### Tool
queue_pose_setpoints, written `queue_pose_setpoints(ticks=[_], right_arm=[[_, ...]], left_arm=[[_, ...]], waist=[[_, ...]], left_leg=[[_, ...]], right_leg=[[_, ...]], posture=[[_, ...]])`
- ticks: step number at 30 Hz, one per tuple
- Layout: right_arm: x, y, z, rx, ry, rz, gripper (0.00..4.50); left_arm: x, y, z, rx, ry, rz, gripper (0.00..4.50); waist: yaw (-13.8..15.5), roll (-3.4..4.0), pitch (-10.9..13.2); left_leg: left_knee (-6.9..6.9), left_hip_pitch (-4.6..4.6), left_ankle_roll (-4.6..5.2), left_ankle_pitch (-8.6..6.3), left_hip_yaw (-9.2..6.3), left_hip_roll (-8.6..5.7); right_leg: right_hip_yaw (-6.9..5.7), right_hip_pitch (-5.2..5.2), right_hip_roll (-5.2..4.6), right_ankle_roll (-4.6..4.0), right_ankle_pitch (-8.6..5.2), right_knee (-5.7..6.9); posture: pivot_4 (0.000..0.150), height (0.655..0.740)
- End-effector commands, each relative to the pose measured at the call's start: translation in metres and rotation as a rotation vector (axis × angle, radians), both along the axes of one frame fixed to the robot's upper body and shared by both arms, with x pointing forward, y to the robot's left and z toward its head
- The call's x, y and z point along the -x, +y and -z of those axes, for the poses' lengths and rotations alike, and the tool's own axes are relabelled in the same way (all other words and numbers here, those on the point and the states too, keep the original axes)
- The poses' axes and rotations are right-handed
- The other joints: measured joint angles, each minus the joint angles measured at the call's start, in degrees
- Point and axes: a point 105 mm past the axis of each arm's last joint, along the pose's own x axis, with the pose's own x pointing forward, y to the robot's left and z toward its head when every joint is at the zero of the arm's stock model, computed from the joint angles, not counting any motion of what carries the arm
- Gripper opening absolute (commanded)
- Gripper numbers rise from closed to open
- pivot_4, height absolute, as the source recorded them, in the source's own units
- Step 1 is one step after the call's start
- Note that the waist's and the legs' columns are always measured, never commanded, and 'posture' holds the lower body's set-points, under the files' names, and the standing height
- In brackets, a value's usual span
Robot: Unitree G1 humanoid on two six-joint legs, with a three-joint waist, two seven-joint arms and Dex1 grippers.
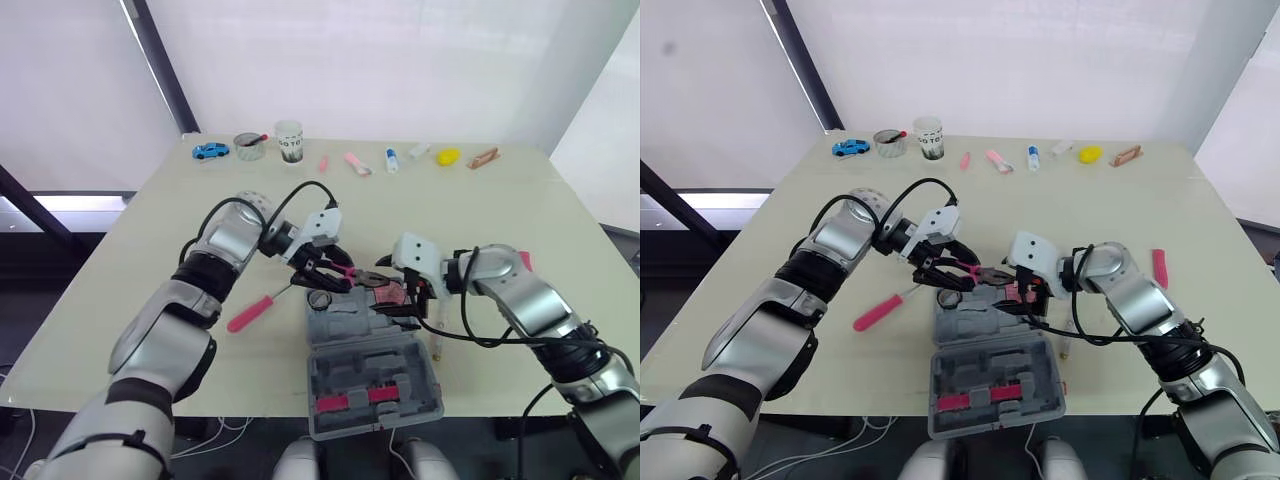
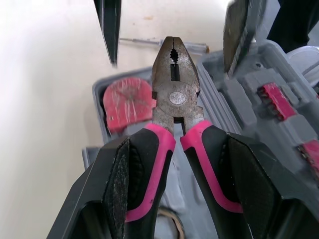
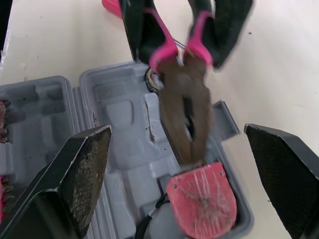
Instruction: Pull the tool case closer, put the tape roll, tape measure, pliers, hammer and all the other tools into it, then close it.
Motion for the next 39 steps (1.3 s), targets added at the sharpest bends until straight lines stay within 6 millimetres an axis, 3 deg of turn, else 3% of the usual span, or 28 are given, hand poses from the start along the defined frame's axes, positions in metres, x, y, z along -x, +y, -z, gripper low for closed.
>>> queue_pose_setpoints(ticks=[1, 17, 21, 26, 39], right_arm=[[0.000, 0.007, -0.009, -0.004, -0.039, -0.022, 4.50], [0.003, 0.019, -0.010, -0.025, -0.060, -0.058, 4.50], [0.002, 0.019, -0.006, -0.008, -0.062, -0.057, 3.26], [0.002, 0.018, 0.000, 0.016, -0.060, -0.058, 0.99], [-0.002, 0.015, 0.013, 0.082, -0.059, -0.071, 0.99]], left_arm=[[0.000, -0.005, -0.015, 0.013, -0.025, 0.067, 2.41], [-0.009, -0.006, -0.007, 0.035, -0.001, 0.032, 2.41], [-0.010, -0.005, -0.007, 0.043, -0.003, 0.022, 2.41], [-0.010, -0.004, -0.009, 0.050, -0.009, 0.021, 2.41], [-0.003, -0.007, -0.011, 0.061, -0.050, 0.084, 2.41]], waist=[[0.01, 0.00, 0.00], [-0.04, 0.02, 0.01], [-0.02, 0.02, 0.01], [-0.03, 0.02, 0.01], [-1.14, 0.03, 0.02]], left_leg=[[0.04, -0.01, 0.00, 0.00, -0.01, 0.00], [0.65, -0.45, 0.01, 0.00, -0.27, 0.00], [0.65, -0.46, 0.00, 0.00, -0.27, 0.00], [0.65, -0.46, 0.00, 0.00, -0.28, 0.00], [0.65, -0.46, 0.00, 0.00, -0.30, 0.00]], right_leg=[[0.00, 0.00, 0.00, 0.00, 0.00, 0.02], [-0.17, -0.21, 0.01, 0.01, 0.01, 0.37], [-0.17, -0.21, 0.01, 0.01, 0.01, 0.37], [-0.18, -0.21, 0.01, 0.01, 0.01, 0.37], [-0.18, -0.21, 0.02, 0.01, 0.01, 0.38]], posture=[[0.150, 0.7400], [0.150, 0.7400], [0.150, 0.7400], [0.150, 0.7400], [0.150, 0.7400]])
